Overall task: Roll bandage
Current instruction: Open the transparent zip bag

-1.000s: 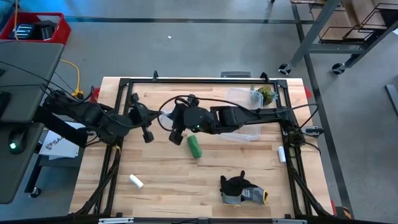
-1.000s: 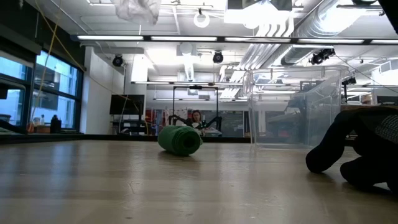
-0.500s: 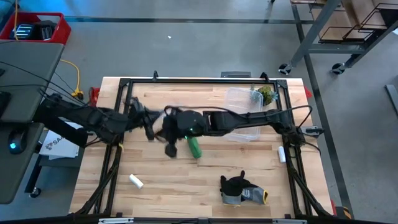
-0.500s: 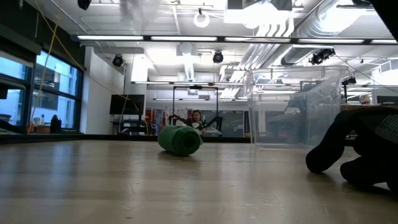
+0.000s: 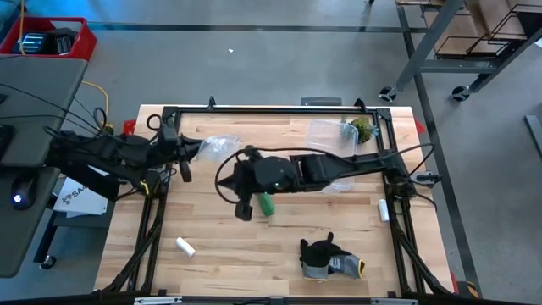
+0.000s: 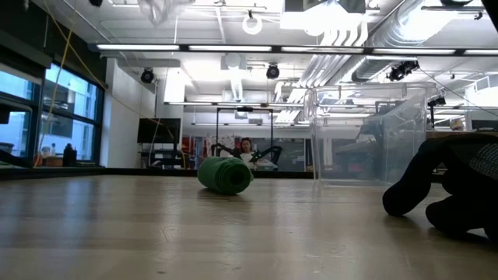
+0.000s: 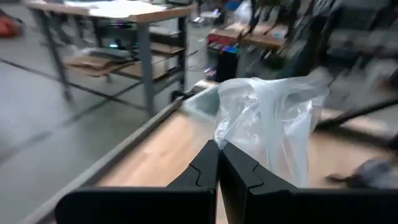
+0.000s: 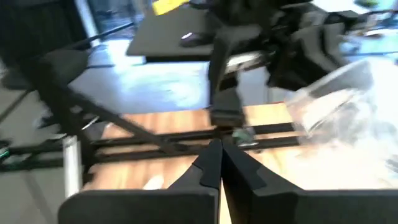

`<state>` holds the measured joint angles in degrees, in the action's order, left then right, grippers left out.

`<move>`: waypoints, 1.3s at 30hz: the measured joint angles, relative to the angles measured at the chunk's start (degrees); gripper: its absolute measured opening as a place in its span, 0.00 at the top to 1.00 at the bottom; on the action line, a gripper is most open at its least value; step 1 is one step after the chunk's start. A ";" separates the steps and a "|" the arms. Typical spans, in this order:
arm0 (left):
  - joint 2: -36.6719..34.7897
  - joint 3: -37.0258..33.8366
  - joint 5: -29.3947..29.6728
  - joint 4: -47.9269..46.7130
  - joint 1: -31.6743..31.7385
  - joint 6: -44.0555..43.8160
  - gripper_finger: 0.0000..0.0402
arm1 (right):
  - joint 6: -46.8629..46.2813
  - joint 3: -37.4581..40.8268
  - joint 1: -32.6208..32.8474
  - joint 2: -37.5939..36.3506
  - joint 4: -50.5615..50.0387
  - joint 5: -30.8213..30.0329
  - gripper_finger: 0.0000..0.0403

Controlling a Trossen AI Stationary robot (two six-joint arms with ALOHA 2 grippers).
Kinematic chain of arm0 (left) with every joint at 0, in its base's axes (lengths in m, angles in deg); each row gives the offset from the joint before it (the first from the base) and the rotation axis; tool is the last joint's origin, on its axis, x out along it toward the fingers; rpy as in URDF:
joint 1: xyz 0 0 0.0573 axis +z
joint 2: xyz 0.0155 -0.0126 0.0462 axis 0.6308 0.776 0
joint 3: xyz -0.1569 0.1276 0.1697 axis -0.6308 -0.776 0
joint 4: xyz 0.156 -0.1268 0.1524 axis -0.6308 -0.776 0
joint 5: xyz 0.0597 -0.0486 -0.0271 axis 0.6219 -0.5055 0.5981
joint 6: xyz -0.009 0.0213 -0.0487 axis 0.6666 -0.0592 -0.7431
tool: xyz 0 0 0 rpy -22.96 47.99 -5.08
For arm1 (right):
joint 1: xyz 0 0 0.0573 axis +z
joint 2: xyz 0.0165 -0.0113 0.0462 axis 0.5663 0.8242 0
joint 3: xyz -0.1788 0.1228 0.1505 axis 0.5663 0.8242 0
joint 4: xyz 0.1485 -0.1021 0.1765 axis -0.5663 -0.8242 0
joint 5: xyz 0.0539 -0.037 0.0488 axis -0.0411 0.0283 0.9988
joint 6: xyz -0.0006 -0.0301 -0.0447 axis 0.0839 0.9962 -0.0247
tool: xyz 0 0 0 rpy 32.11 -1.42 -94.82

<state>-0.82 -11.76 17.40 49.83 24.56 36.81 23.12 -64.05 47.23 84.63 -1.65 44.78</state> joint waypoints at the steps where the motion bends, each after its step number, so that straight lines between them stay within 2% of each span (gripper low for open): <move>1: 1.23 1.79 1.21 -2.11 -0.33 1.93 1.00 | -0.08 -0.08 -0.01 -0.21 -0.10 -1.73 1.00; 5: 8.05 9.15 2.80 -6.61 -1.34 12.59 1.00 | 0.53 -2.62 -0.60 -0.42 -2.57 -5.59 0.94; 8: 13.91 13.54 6.14 -9.80 -1.98 20.21 1.00 | 0.54 -5.47 -1.67 -0.48 -4.85 -6.98 0.83; 12: 19.69 17.45 13.39 -10.55 -3.42 29.09 1.00 | 0.49 -5.27 -1.72 -1.95 -7.97 -12.65 0.67; 16: 22.26 19.05 21.00 -9.71 -5.67 33.68 1.00 | 0.36 -5.48 -0.28 -2.24 -14.98 -18.57 0.54; 20: 23.37 19.24 23.03 -7.54 -6.78 33.95 1.00 | -0.06 -5.46 0.30 -0.95 -14.02 -27.13 0.50; 23: 24.71 19.19 23.64 -6.25 -6.97 33.95 1.00 | -1.63 -5.45 -0.13 0.13 -11.04 -28.75 0.50; 27: 25.76 19.23 24.33 -4.31 -6.55 33.59 1.00 | -3.29 -5.47 -0.98 0.32 -8.87 -24.76 0.50; 32: 26.28 19.19 22.89 -0.33 -6.69 31.90 1.00 | -5.94 -5.41 -2.16 0.80 -11.75 -27.52 0.53; 36: 25.91 19.21 21.99 1.16 -7.49 29.86 1.00 | -6.43 -5.44 -3.25 1.17 -11.57 -26.28 0.66; 39: 25.34 19.19 20.27 -0.06 -7.66 27.02 1.00 | -3.78 -5.42 -3.37 1.29 -9.92 -25.53 0.88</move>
<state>24.52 7.43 37.68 49.77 16.90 63.83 19.34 -69.47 43.86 85.93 -11.57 19.25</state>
